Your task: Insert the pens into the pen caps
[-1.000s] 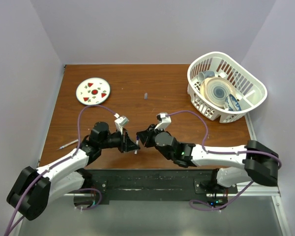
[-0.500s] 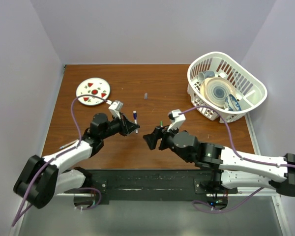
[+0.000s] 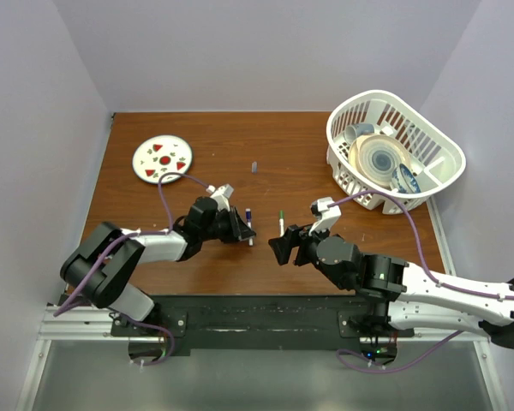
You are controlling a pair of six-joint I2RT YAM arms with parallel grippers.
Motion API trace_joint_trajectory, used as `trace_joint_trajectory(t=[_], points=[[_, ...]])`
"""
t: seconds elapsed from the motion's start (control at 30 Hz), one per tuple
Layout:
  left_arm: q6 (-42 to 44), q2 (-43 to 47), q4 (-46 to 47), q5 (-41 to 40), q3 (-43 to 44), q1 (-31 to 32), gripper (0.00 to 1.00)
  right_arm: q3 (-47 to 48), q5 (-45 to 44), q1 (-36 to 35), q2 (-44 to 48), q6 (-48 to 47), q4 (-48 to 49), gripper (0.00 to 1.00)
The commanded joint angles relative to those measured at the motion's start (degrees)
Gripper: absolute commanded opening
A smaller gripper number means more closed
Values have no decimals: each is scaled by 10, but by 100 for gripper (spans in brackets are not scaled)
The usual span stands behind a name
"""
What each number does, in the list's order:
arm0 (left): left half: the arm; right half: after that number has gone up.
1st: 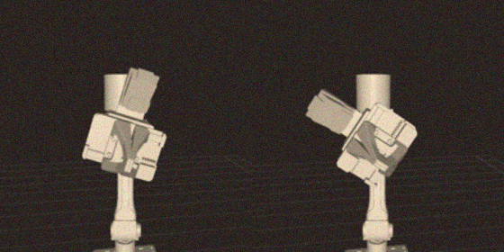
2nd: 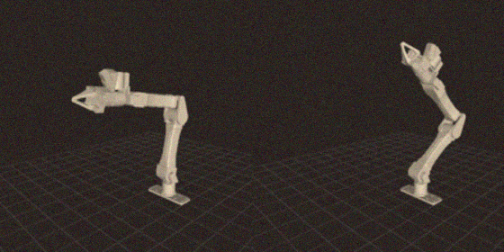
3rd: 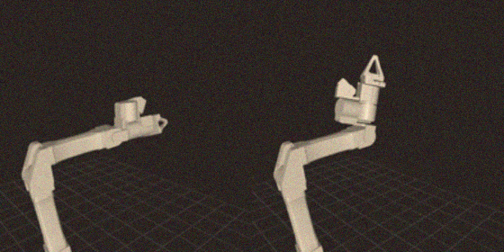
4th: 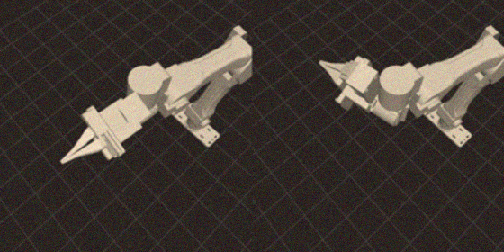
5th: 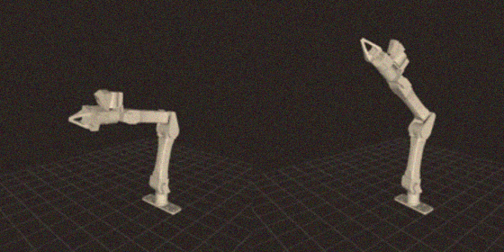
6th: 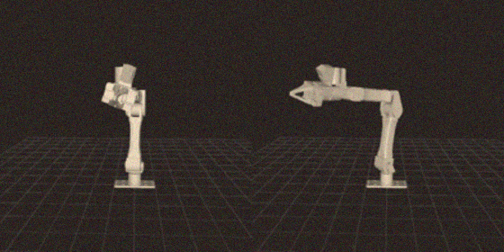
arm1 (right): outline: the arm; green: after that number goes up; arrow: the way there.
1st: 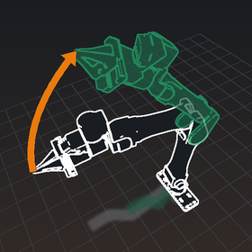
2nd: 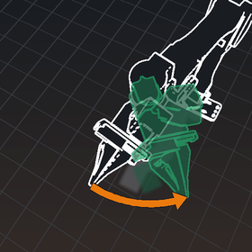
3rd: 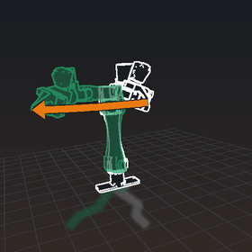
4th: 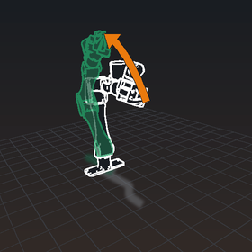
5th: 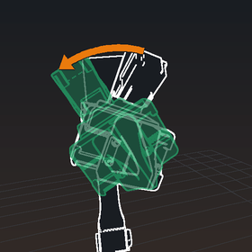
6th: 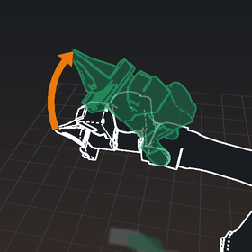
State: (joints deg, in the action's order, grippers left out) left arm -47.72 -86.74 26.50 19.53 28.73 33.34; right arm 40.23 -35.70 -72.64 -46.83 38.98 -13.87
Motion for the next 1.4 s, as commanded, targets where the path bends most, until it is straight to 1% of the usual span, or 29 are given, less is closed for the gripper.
trace_joint_trajectory(t=[0.0, 0.07, 0.1, 0.17, 0.3, 0.33, 0.4, 0.43, 0.47, 0.5, 0.53, 0.57, 0.6, 0.63, 0.67, 0.73, 0.77, 0.83, 0.87, 1.0, 1.1, 1.13, 1.2, 1.23, 1.37], points=[[-48, -18, 13, -31, 18, 15, 20, 5, -36, 0, 16, -6, -20, 77], [-61, -18, -6, -43, 20, 15, 22, 0, -37, 0, 25, -4, -18, 78], [-65, -13, -15, -48, 22, 15, 29, -3, -37, 0, 28, -3, -17, 78], [-73, -5, -55, -69, 33, 15, 37, -2, -37, 0, 31, -4, -19, 78], [-69, 32, -105, -85, 55, 15, 71, 3, -36, 0, 42, -2, -32, 78], [-65, 42, -118, -99, 67, 15, 72, 1, -37, 0, 44, -3, -30, 78], [-65, 76, -176, -127, 81, 15, 73, -3, -34, 0, 48, -4, -25, 78], [-74, 89, -228, -179, 96, 14, 72, -4, -33, 0, 49, -5, -24, 78], [-93, 100, -276, -226, 109, 11, 69, -3, -32, 0, 49, -6, -24, 78], [-122, 115, -339, -274, 144, 8, 68, -2, -30, 0, 48, -7, -26, 78], [-168, 119, -445, -349, 163, 2, 67, -2, -29, 0, 48, -7, -26, 78], [-197, 122, -501, -384, 179, -19, 65, -2, -28, 0, 48, -7, -24, 78], [-227, 123, -555, -411, 206, -33, 65, -3, -24, 0, 49, -9, -22, 78], [-253, 126, -619, -433, 214, -55, 64, -4, -23, 0, 49, -8, -20, 78], [-251, 128, -636, -430, 219, -106, 64, -6, -21, 0, 49, -7, -19, 78], [-262, 145, -669, -424, 215, -159, 64, -7, -16, 0, 49, -8, -19, 78], [-265, 154, -672, -424, 210, -206, 62, -8, -14, 0, 49, -8, -19, 78], [-282, 182, -677, -432, 191, -250, 62, -7, -9, 0, 48, -8, -18, 77], [-289, 193, -678, -434, 183, -289, 62, -6, -8, 0, 49, -8, -18, 77], [-322, 248, -667, -475, 138, -369, 63, -4, -2, 0, 46, -8, -20, 77], [-327, 260, -652, -476, 121, -428, 63, -4, 3, 0, 44, -10, -20, 77], [-328, 259, -648, -473, 117, -454, 63, -3, 4, 0, 42, -11, -20, 77], [-337, 246, -656, -477, 119, -477, 61, -1, 5, 0, 37, -14, -20, 77], [-339, 240, -667, -485, 121, -501, 61, 0, 5, 0, 35, -15, -20, 77], [-346, 202, -679, -500, 131, -552, 61, 9, 8, 0, 22, -20, -22, 77]])
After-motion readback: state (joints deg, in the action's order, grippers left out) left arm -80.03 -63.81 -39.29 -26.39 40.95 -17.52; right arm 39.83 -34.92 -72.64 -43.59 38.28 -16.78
